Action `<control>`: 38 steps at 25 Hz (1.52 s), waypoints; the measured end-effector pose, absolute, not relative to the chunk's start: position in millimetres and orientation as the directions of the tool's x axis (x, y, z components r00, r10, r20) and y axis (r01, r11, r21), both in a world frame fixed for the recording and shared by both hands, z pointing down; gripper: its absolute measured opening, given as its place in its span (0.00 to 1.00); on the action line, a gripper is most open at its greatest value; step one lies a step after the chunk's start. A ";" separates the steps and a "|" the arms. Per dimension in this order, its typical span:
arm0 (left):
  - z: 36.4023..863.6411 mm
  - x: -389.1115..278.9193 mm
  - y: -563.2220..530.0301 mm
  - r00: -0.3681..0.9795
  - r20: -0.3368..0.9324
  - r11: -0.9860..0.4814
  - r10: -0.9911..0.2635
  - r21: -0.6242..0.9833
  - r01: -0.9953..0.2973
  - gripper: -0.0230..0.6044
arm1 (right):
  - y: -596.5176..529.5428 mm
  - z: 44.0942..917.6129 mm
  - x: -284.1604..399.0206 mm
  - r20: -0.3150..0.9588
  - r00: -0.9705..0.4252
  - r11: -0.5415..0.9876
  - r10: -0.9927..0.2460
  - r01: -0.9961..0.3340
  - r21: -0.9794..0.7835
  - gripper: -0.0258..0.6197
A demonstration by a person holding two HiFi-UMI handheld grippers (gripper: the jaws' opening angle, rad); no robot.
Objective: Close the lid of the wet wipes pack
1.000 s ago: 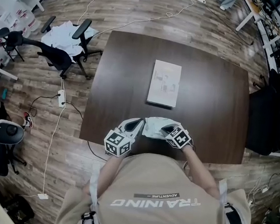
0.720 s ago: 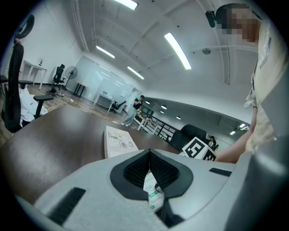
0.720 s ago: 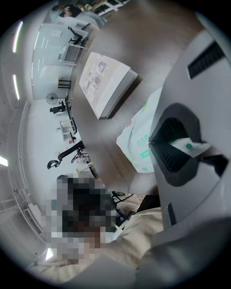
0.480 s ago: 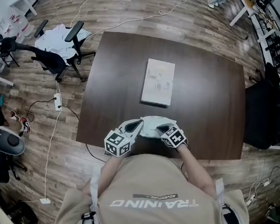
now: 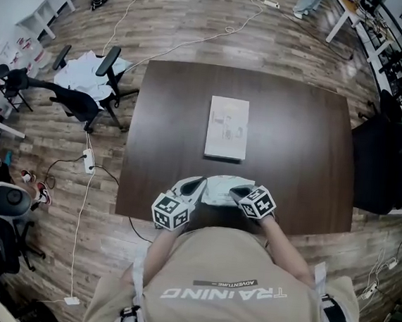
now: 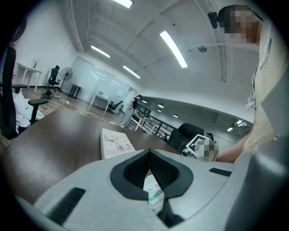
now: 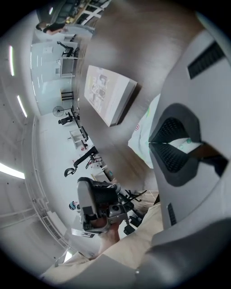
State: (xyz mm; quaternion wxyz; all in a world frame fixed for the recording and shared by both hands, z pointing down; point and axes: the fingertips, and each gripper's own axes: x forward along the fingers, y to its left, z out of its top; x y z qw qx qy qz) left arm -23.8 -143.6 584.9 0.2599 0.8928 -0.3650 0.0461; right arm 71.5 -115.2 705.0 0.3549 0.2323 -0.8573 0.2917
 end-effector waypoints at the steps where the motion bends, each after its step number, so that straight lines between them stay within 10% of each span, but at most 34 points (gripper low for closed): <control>1: 581.1 -24.7 -146.7 0.727 0.267 -0.600 -0.633 0.425 -0.678 0.05 | -118.5 697.1 72.7 0.734 -0.648 0.725 -0.205 -0.604 -0.331 0.06; 38: 363.2 -40.9 -222.8 0.679 -0.032 -0.680 -0.733 0.026 -0.733 0.05 | -230.1 386.1 87.9 0.139 -0.707 0.717 -0.693 -0.696 0.035 0.06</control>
